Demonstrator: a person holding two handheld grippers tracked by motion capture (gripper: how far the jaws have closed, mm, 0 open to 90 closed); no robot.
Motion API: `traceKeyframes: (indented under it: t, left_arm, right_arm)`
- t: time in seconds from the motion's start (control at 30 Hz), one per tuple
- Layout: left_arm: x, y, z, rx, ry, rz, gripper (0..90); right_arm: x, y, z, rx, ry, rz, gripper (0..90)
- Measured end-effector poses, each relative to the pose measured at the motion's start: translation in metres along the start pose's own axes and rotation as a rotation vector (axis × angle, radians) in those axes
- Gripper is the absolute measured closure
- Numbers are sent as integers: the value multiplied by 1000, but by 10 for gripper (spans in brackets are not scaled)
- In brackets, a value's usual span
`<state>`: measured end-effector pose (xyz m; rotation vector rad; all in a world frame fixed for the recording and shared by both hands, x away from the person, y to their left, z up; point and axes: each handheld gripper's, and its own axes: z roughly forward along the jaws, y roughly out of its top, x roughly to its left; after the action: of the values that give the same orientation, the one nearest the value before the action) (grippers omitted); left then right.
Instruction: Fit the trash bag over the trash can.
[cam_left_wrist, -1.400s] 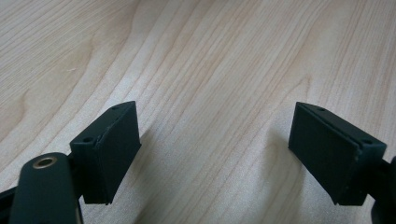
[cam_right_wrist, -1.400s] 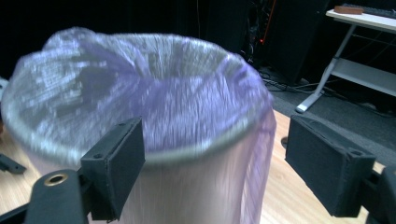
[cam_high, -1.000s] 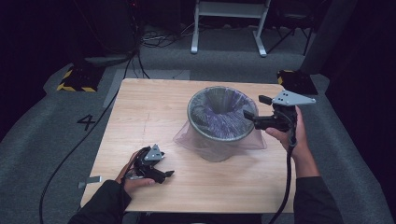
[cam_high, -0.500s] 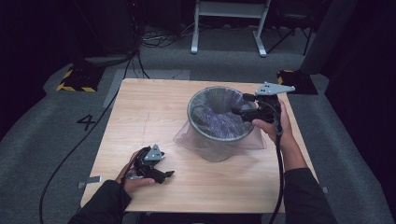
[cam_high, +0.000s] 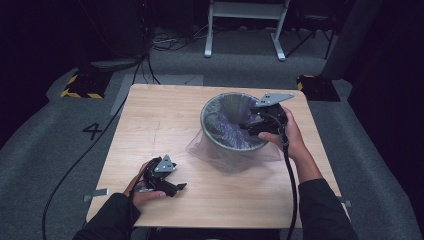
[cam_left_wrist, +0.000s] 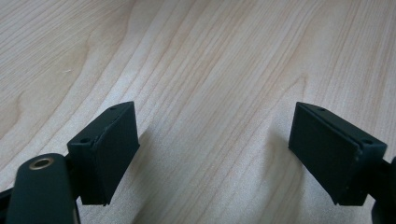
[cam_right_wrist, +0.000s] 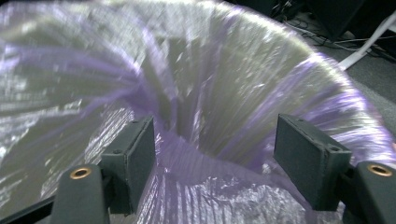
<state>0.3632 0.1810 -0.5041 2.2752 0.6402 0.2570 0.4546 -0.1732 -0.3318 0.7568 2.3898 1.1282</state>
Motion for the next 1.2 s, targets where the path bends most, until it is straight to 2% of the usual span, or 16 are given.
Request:
traceKeyframes:
  t: [0.2,0.3,0.43,0.57,0.7,0.83,1.03,1.2]
  left_arm:
    - [0,0,0,1,-1,2,154]
    - [0,0,0,1,0,2,156]
    - [0,0,0,0,0,2,156]
    - [0,0,0,1,-3,2,155]
    - [0,0,0,2,-3,3,154]
    - [0,0,0,1,-3,2,154]
    - [0,0,0,1,-3,2,154]
    - [0,0,0,1,-3,3,154]
  right_arm:
    - [4,3,6,82,19,-37,285]
    - [5,5,8,143,35,-60,289]
    - [7,8,12,220,35,-70,314]
    - [6,10,14,255,37,-64,285]
    - [8,9,14,241,23,-63,222]
    - [9,7,9,180,-13,-61,209]
    - [9,8,-7,105,-38,-50,221]
    - [10,9,-27,33,-12,-31,214]
